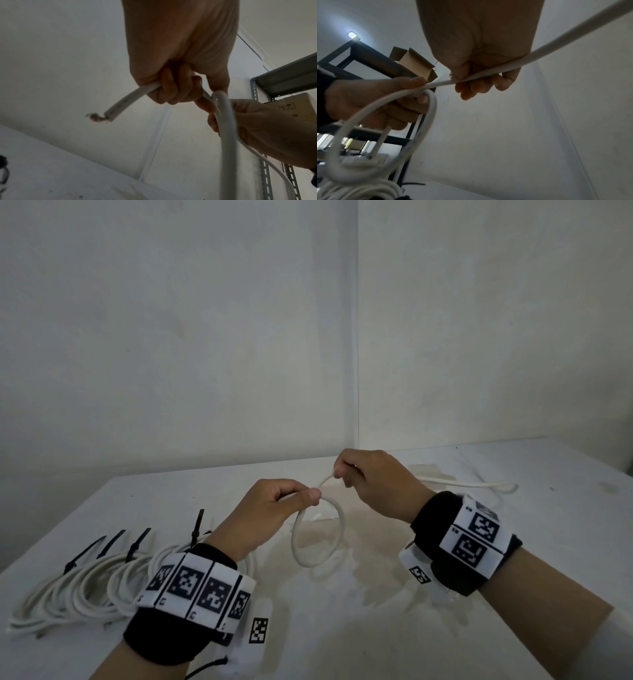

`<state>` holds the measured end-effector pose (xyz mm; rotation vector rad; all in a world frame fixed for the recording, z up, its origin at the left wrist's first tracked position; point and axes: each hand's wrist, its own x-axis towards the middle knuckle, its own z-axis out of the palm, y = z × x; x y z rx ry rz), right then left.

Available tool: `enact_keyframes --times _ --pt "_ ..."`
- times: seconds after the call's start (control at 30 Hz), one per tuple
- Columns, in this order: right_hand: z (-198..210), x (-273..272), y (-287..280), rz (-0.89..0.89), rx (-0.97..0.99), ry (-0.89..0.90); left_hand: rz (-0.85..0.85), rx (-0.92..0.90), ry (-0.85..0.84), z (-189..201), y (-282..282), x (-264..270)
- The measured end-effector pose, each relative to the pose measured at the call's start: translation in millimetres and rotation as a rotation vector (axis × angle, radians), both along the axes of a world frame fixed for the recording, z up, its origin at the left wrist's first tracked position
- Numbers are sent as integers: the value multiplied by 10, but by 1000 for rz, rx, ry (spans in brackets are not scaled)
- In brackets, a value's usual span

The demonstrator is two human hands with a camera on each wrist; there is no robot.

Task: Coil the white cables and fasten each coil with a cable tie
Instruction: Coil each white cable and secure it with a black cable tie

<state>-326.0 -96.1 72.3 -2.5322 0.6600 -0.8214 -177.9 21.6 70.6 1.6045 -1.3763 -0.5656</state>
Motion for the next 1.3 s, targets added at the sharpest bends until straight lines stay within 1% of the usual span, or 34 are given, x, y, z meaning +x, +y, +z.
enact_keyframes --times 0.13,0.23,0.27,0.37,0.43,0.5,0.67,0.77,0.87,1.0,1.1,1.13,1.17,1.23,1.27,1.3 --pt "7 0 28 41 15 -31 23 -4 -1 -24 -28 13" --pt "-16 3 91 95 9 45 19 -23 25 20 -20 -10" --pt "-26 3 103 112 49 52 13 -25 31 27 -24 -11" --pt "-39 8 88 179 208 -35 -7 -4 33 18 -50 -14" --pt "-31 14 80 189 282 -70 -5 11 28 0 -76 -8" --pt "-25 26 80 193 314 -78 12 5 5 -11 -104 -5" --pt "-70 63 62 177 381 -82 102 -78 -54 -45 -145 -2" --pt "-88 83 84 188 442 -152 158 -126 -16 -50 -145 -6" --pt "-77 103 110 195 416 -166 187 -140 16 -42 -145 -7" --pt "-49 107 104 137 386 -164 207 -129 23 -40 -146 -9" --pt "-67 116 91 106 350 -168 193 -71 -23 -30 -129 -25" --pt "-77 115 81 90 338 -165 193 -43 -10 -27 -125 -17" --pt "-91 109 67 69 329 -164 207 -12 54 -23 -119 7" --pt "-118 86 31 23 325 -171 221 58 278 27 -84 44" --pt "-133 74 15 5 328 -180 212 83 360 46 -59 64" --pt "-146 65 5 -10 333 -189 197 111 394 59 -34 75"
